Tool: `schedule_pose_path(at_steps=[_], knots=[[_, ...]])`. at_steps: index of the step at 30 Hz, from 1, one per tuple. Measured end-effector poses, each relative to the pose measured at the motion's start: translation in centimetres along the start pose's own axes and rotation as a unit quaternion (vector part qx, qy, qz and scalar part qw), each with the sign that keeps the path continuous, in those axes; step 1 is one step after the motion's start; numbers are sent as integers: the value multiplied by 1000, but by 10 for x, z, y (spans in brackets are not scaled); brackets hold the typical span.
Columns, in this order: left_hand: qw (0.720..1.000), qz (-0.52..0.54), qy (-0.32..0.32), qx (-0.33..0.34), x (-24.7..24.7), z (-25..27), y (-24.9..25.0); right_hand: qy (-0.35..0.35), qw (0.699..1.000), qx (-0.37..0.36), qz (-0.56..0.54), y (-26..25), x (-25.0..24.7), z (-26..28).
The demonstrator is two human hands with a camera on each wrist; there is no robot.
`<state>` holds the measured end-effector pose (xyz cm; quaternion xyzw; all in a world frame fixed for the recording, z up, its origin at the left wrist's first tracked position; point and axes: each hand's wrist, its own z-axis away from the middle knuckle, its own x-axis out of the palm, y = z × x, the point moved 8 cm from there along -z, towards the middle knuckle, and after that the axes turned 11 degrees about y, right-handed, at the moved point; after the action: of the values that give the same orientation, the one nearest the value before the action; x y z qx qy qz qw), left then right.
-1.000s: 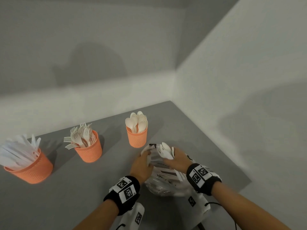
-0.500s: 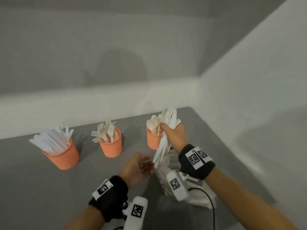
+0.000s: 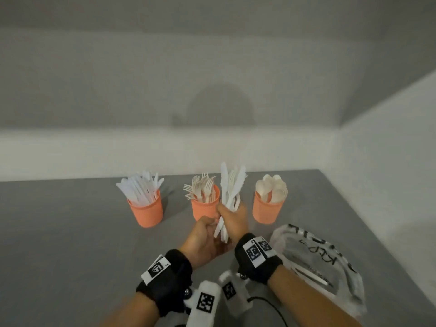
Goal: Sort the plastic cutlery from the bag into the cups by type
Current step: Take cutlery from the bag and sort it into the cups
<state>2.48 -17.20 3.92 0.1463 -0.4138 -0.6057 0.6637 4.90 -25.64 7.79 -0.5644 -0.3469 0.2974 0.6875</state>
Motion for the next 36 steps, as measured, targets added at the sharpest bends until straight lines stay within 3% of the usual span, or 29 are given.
schedule_pose_path(at_steps=[3,6,13,17,24,27,30,36], knots=[[991,-124,8,51,-17,6,9,5,999,-2,32,11,5,-2],[964,-226,40,135,-37,4,29,-12,996,4,84,24,17,-6],[949,-167,98,250,-51,-3,77,-127,965,-25,228,47,58,27],[945,-159,136,251,-63,-11,81,-197,956,-11,217,50,69,35],[962,-135,83,223,-58,-16,81,-324,933,116,103,53,69,45],[960,-158,56,226,-54,-13,81,-316,934,140,92,61,62,44],[956,-161,75,234,-57,-15,86,-279,948,144,54,61,60,39],[891,-215,219,334,-72,-5,115,-222,966,122,53,63,58,27]])
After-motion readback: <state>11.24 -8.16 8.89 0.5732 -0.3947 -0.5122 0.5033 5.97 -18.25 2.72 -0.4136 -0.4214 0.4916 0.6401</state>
